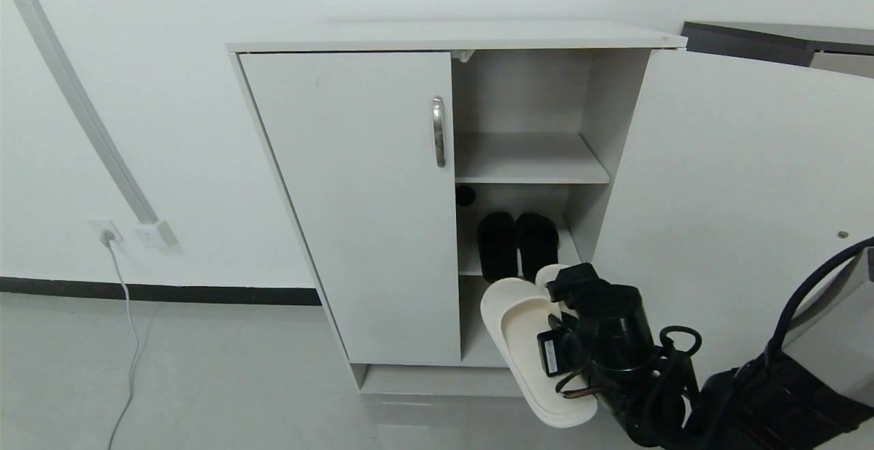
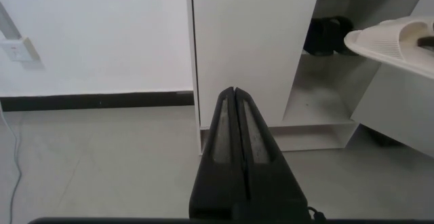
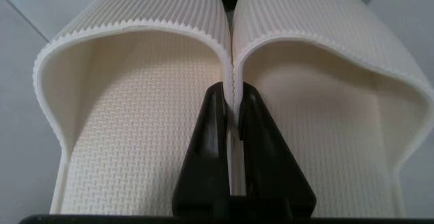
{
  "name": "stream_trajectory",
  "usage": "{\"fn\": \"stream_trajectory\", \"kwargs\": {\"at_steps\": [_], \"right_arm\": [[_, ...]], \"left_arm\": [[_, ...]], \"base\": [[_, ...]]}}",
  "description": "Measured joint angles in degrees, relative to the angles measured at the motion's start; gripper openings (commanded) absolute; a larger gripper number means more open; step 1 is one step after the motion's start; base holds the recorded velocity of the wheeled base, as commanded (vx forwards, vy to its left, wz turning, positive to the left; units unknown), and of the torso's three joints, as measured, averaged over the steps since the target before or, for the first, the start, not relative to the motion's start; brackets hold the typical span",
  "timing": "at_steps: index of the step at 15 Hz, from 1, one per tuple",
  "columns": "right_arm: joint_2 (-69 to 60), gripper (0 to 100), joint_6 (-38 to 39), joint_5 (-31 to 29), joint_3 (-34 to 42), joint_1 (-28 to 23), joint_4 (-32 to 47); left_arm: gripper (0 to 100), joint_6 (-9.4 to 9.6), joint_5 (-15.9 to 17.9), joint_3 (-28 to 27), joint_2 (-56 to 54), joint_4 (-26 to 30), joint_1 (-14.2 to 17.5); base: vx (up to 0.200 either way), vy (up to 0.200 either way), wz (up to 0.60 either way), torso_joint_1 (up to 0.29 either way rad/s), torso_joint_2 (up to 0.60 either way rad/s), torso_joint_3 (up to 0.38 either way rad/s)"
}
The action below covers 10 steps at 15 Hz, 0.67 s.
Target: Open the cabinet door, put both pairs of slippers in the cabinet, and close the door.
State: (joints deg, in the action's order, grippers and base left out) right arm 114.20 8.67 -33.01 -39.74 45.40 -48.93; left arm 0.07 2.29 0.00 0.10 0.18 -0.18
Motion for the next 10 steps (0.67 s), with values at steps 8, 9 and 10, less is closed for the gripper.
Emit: {"fn": "stream_trajectory", "kwargs": {"at_steps": [8,9,10], "right_arm": [[-7.14,0,13.23,-16.97,-24.34,6.64,34.46],[-7.81,0,12.18,-17.37,-25.86,7.11,34.46],[-8.47,0,10.62,-17.46,-26.76,7.35,34.21]], "left_arm": [[0,0.02,0.09,0.0,0.0,-0.02,0.0],[0,0.02,0.06,0.0,0.0,0.0,0.02],[0,0.02,0.09,0.0,0.0,-0.02,0.0]], "base": [[0.0,0.0,0.0,0.0,0.0,0.0],[0.0,0.0,0.0,0.0,0.0,0.0],[0.0,0.0,0.0,0.0,0.0,0.0]]}}
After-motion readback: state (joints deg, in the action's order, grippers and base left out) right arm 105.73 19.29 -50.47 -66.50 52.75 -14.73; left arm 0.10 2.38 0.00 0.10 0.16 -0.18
